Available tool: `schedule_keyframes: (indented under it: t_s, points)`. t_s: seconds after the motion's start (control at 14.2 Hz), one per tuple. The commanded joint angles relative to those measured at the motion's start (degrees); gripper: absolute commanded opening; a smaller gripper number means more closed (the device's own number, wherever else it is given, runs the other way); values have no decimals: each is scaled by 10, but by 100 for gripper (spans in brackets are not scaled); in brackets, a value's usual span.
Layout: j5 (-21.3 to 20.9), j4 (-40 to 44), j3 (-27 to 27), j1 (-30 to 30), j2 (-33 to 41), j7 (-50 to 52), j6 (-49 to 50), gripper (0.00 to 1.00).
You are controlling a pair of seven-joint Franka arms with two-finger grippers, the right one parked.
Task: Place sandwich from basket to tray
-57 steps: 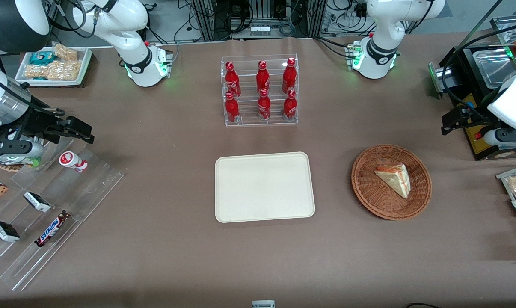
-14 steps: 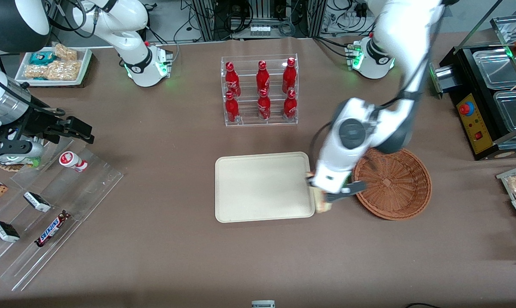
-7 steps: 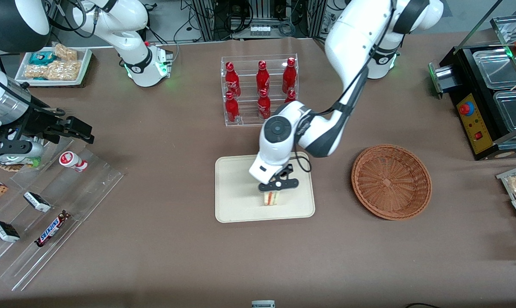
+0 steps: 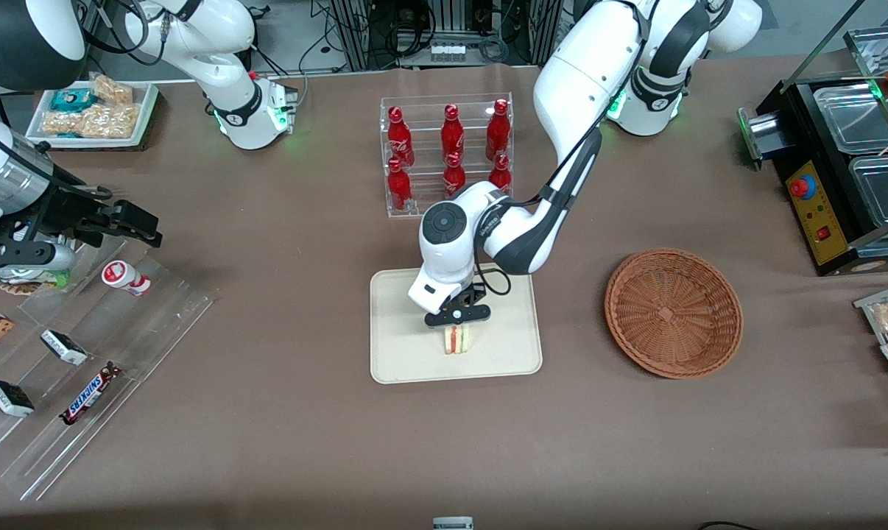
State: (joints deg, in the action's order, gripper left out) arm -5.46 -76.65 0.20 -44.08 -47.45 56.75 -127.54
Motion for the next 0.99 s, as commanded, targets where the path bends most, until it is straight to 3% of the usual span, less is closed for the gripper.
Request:
schedule_keyframes:
  t_s: [0.0,0.35,0.56,0.92]
  points:
    - [-10,10,9,0,36,21,42,100]
    - [-15,4,9,41,167,-9,176,100]
    - [-11,-45,8,106,221,-40,231,100]
    - [-4,-169,8,237,334,-238,235,100]
